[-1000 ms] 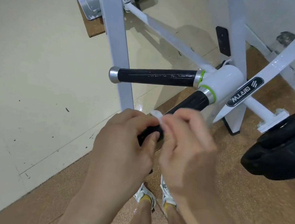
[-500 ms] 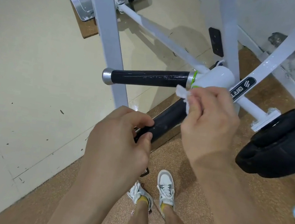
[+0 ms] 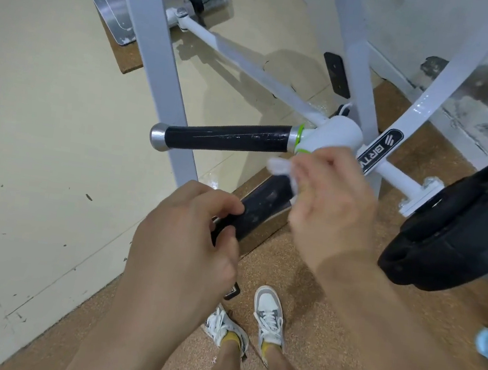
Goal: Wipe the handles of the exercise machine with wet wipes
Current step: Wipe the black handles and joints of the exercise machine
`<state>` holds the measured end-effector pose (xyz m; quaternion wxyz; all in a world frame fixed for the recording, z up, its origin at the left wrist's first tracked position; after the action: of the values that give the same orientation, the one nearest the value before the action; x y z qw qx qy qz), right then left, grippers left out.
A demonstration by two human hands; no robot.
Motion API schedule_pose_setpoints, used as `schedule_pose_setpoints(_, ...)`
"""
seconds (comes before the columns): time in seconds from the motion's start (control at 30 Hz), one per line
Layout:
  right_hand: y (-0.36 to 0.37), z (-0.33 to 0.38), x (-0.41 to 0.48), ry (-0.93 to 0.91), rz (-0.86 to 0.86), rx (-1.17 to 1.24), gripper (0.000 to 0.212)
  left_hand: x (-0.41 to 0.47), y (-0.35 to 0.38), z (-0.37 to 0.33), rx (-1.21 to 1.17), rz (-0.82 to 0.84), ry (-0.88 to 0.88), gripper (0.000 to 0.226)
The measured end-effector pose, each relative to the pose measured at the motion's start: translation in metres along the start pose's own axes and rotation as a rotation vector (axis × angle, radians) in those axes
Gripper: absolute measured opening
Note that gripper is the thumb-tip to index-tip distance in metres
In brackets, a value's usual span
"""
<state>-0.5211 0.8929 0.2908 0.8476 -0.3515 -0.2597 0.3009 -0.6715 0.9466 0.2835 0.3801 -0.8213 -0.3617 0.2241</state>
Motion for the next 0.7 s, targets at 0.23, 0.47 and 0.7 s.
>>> schedule_pose_setpoints(0.23, 0.003, -0.002, -0.009, -0.018, 0.013, 0.055, 0.017, 0.009, 0.002, -0.008, 0.006, 0.035, 0.054, 0.024)
schedule_pose_setpoints(0.47, 0.002, 0.0, -0.017, 0.036, -0.015, 0.159, 0.019, 0.029, 0.0, -0.028, -0.077, -0.004, 0.167, 0.033)
schedule_pose_setpoints(0.7, 0.006, 0.004, -0.021, 0.07, 0.01, 0.172, 0.017, 0.031, 0.004, -0.023, -0.162, -0.024, 0.106, 0.03)
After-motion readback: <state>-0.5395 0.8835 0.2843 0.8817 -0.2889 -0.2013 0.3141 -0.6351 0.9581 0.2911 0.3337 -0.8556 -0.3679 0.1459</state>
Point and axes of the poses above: each hand's wrist, its own x-axis towards the middle knuckle, its own y-axis out of the palm, z = x × y, the point moved 10 cm from there along x, towards the middle knuckle, and after that the axes turned 15 degrees about y, right-handed, at the moved point
